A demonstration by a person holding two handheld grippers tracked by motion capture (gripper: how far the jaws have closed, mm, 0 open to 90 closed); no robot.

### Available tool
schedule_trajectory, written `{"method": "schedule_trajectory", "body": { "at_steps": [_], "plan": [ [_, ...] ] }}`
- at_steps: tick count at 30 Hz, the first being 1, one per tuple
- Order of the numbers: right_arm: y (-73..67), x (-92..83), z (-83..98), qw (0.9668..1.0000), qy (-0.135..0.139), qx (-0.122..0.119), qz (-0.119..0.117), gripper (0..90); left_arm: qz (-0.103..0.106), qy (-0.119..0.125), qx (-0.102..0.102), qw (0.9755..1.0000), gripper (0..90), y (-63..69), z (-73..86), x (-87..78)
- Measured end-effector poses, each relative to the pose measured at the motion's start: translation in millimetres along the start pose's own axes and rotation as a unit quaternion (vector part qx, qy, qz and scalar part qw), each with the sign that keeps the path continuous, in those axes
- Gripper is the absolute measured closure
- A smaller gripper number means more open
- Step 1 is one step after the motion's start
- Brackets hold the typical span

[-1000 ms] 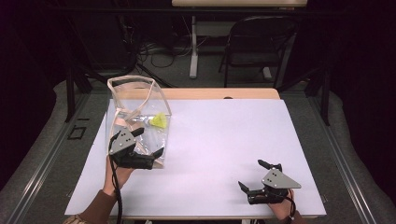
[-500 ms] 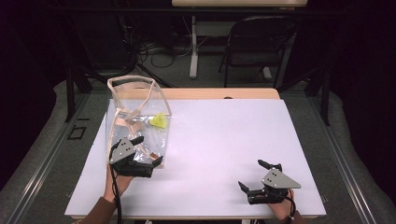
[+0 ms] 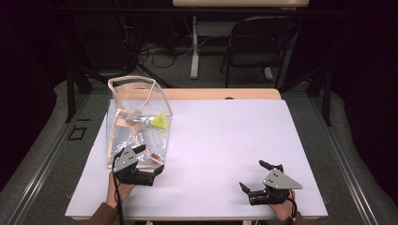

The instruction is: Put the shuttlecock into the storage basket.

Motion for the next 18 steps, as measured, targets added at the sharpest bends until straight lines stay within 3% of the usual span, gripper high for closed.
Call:
{"method": "schedule_trajectory", "body": {
  "at_steps": [18],
  "plan": [
    [0.1, -0.8, -1.0, 1.0, 0.003, 0.001, 0.001, 0.0, 0.008, -0.001, -0.016, 0.9998, 0.0, 7.6, 22.2, -10.1]
  ]
}}
Point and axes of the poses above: each handheld gripper's, and its own axes: x roughly forward along the jaws, z roughly out of its underside, y roughly to its right, the point moved 5 cm from there along x, roughly forward along the jaws, and after that the axes turned 15 degrees about y, right-handed, at the moved point
